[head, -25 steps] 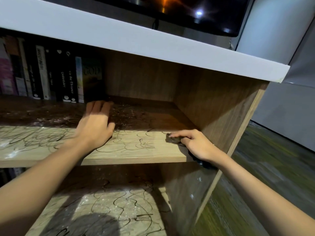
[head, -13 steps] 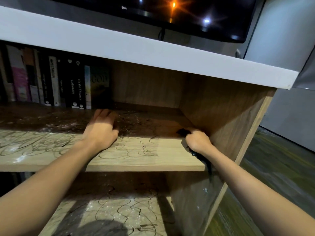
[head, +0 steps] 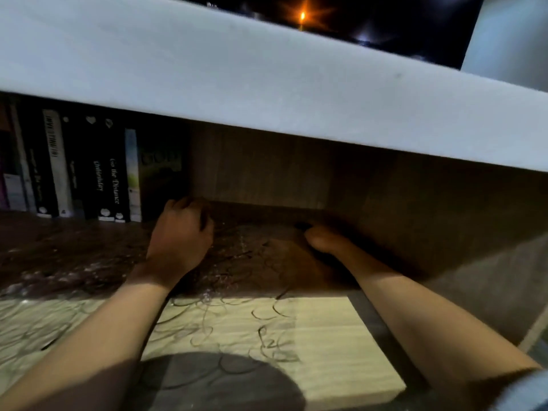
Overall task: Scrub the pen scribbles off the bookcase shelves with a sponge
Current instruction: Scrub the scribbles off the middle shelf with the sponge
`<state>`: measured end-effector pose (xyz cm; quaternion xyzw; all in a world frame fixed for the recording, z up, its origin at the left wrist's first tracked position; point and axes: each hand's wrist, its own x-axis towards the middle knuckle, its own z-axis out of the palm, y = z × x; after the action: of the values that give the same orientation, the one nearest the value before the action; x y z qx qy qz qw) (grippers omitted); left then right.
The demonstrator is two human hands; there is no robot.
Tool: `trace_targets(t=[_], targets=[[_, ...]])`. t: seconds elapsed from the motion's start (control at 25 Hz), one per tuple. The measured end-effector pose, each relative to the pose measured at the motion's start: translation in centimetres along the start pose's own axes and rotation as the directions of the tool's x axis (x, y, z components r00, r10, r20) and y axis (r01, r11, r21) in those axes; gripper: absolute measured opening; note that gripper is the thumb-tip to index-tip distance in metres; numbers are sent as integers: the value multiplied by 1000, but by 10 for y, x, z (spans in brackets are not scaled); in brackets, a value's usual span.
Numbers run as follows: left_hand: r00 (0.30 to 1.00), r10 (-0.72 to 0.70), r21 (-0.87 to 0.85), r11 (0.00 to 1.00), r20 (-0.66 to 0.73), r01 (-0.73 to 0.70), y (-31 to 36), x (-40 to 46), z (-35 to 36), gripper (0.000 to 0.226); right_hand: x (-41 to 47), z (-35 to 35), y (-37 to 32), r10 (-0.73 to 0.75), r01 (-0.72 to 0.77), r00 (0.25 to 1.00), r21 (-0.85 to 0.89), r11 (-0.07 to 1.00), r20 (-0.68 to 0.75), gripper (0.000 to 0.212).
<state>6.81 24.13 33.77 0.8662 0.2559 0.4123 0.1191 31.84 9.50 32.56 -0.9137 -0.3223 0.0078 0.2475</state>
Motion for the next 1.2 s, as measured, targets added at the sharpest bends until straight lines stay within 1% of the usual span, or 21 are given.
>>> trace_targets(t=[0.08,0.12,0.16,0.24,0.32,0.4,0.48,0.52,0.6,0.68,0.72,0.76,0.8,0.84,0.88,0.96,1.0,1.04,1.08,1.12,1.2], targets=[[1000,-8,-41,999,-16,7,4,6,6,29,6,-2,8,-59,52,997,116,992,56,36],[1000,8,-46,999,-10,-8,7,8,8,30,13,-6,15,-62,57,997,123,991,38,36],[1000,31,-44,999,6,-31,9,9,10,29,21,-10,21,-41,41,999,82,996,-1,37],[997,64,-38,997,51,-62,8,8,11,23,44,-10,26,48,-53,996,-64,997,-75,43],[995,66,-30,998,71,-64,3,9,9,18,60,-4,14,131,-143,987,-141,980,-92,47],[994,56,-17,998,89,-55,-1,10,8,17,71,7,-9,171,-181,983,-160,970,-72,46],[993,77,-26,997,92,-75,0,10,10,20,85,18,-32,118,-121,993,-132,984,-27,45],[992,83,-36,996,93,-80,2,10,12,27,90,24,-43,69,-68,998,-128,989,-1,46],[993,67,-62,996,96,-61,2,10,11,51,90,34,-54,-41,49,996,-97,994,76,47],[995,38,-91,995,89,-30,1,8,8,64,81,27,-46,-173,173,974,11,985,146,41],[995,32,-102,995,93,-23,1,7,8,66,79,20,-35,-220,206,962,98,974,160,36],[995,30,-108,994,100,-19,1,6,7,67,81,15,-20,-232,207,961,163,965,152,32],[994,29,-113,993,106,-17,2,6,7,68,86,13,-5,-206,183,972,181,966,117,31],[994,31,-124,992,105,-18,3,6,6,68,95,11,6,-133,126,990,148,981,42,32],[995,38,-136,990,95,-25,3,7,7,69,103,14,13,-17,20,999,74,997,-44,37],[997,52,-158,987,64,-41,7,7,6,70,118,32,8,218,-232,965,-81,969,-149,59],[997,58,-166,985,59,-48,8,7,7,69,120,41,-8,247,-267,957,-131,955,-154,65],[996,61,-171,984,59,-50,9,6,7,69,118,49,-29,185,-205,974,-158,966,-132,66],[996,63,-170,984,59,-52,9,6,7,68,116,56,-49,70,-83,994,-161,983,-86,61],[996,65,-167,984,58,-54,9,7,7,68,109,62,-70,-58,53,998,-134,990,-35,55],[996,71,-164,985,54,-61,6,8,7,67,91,69,-96,-291,292,956,0,957,41,41]])
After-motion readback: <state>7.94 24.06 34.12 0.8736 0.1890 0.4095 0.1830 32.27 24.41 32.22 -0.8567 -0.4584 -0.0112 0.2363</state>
